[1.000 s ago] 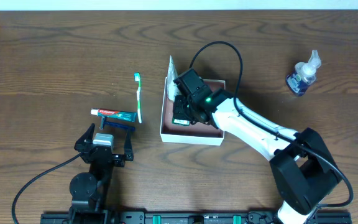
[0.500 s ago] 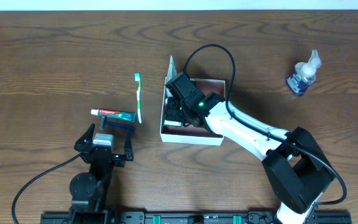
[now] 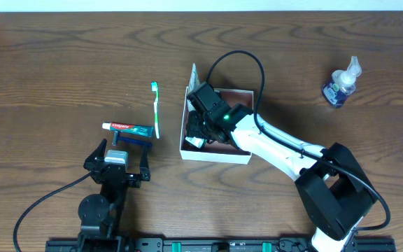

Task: Pack container
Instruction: 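Release the soap box in the box and withdraw right gripper, then grasp the blue foaming soap bottle with the right gripper, then carry the soap bottle into the box and lower it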

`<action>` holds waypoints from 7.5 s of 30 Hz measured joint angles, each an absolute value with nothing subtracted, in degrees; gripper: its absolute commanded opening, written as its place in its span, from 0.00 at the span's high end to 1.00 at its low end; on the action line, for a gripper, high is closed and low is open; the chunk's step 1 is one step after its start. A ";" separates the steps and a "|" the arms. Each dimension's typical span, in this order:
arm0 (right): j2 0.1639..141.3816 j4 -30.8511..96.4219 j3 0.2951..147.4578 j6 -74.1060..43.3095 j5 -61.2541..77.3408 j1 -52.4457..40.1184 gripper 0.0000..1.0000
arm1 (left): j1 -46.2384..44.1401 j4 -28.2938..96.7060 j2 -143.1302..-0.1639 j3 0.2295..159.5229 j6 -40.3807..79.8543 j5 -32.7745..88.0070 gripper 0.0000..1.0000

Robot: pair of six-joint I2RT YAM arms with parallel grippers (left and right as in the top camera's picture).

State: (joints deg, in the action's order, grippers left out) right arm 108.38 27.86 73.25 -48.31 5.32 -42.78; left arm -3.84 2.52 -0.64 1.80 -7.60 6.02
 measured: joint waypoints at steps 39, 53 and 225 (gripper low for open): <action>81.19 34.41 75.24 -11.42 -11.97 8.97 0.35 | -3.84 2.52 -0.64 1.80 -7.57 6.02 0.02; 93.93 30.15 75.24 -3.03 -2.96 12.14 0.35 | -3.84 2.52 -0.64 1.80 -7.60 6.02 0.02; 101.49 22.63 75.26 -59.59 -18.79 -38.00 0.42 | -3.84 2.52 -0.64 1.80 -7.60 6.02 0.02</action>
